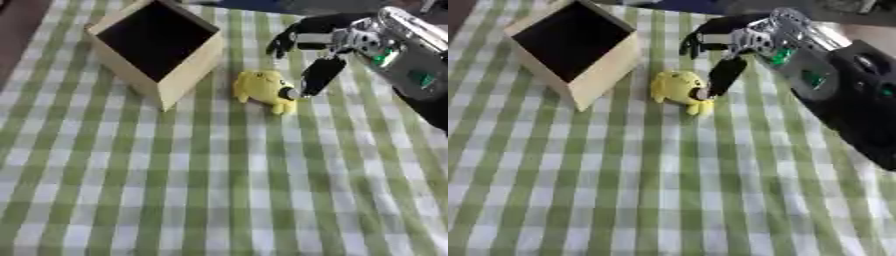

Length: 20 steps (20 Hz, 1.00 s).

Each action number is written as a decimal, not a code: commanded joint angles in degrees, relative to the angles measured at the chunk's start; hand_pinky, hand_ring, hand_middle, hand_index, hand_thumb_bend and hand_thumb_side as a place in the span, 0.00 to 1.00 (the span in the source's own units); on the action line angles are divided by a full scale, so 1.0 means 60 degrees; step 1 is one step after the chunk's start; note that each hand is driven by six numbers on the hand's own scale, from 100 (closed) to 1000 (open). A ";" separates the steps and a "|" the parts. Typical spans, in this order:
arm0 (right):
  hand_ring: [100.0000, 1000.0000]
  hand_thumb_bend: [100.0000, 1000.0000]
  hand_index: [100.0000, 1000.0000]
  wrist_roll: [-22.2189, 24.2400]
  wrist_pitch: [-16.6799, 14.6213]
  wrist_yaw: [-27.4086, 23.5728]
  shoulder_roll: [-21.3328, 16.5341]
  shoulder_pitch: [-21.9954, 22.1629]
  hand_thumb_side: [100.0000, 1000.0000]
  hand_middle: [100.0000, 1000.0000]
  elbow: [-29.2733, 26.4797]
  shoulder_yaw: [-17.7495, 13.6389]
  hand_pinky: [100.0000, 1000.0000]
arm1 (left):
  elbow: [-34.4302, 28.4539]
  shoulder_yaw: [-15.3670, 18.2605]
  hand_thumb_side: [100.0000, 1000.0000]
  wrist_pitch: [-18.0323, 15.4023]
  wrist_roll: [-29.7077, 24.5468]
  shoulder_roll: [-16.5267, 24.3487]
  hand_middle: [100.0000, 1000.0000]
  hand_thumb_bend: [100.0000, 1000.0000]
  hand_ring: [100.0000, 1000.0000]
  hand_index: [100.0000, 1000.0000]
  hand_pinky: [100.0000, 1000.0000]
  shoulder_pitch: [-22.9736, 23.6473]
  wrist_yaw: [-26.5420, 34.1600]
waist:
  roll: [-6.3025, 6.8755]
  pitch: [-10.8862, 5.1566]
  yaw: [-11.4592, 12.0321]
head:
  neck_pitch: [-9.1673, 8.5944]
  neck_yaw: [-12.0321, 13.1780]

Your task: Pick up objects on the table and place them in the box.

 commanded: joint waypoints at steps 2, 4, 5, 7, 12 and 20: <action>0.88 0.31 0.92 -0.0208 -0.0374 0.0597 0.0272 -0.0211 0.24 0.77 0.0837 -0.0309 0.87 | -0.0132 0.0019 0.58 -0.0006 -0.0046 0.0060 0.71 0.25 0.68 0.76 0.54 -0.0075 0.0007 | 0.0084 -0.0139 0.0047 | -0.0023 -0.0050; 0.88 0.30 0.92 -0.0288 -0.0527 0.0739 0.0426 -0.0209 0.25 0.76 0.1188 -0.0401 0.86 | -0.0132 0.0014 0.58 -0.0004 -0.0052 0.0044 0.71 0.25 0.68 0.76 0.54 -0.0082 0.0007 | 0.0095 -0.0111 0.0064 | -0.0033 -0.0061; 0.88 0.30 0.92 -0.0308 -0.0598 0.0769 0.0498 -0.0212 0.26 0.76 0.1338 -0.0434 0.86 | -0.0132 0.0010 0.58 0.0001 -0.0057 0.0034 0.71 0.25 0.68 0.76 0.54 -0.0086 0.0007 | 0.0099 -0.0097 0.0069 | -0.0040 -0.0065; 0.88 0.28 0.91 -0.0329 -0.0722 0.0801 0.0615 -0.0208 0.27 0.74 0.1548 -0.0464 0.86 | -0.0132 0.0001 0.59 0.0021 -0.0071 0.0008 0.71 0.24 0.68 0.76 0.54 -0.0080 0.0003 | 0.0106 -0.0070 0.0072 | -0.0039 -0.0070; 0.86 0.23 0.87 -0.0424 -0.1006 0.0891 0.0807 -0.0193 0.29 0.66 0.2115 -0.0649 0.84 | -0.0132 -0.0007 0.59 0.0042 -0.0109 -0.0009 0.71 0.24 0.68 0.76 0.54 -0.0087 -0.0017 | 0.0134 -0.0034 0.0081 | -0.0028 -0.0059; 0.74 0.12 0.68 -0.1002 -0.1394 0.0929 0.0921 -0.0234 0.23 0.43 0.2430 -0.0879 0.77 | -0.0132 -0.0028 0.59 0.0088 -0.0208 -0.0027 0.71 0.24 0.68 0.76 0.54 -0.0087 -0.0031 | 0.0140 -0.0037 0.0065 | -0.0015 -0.0036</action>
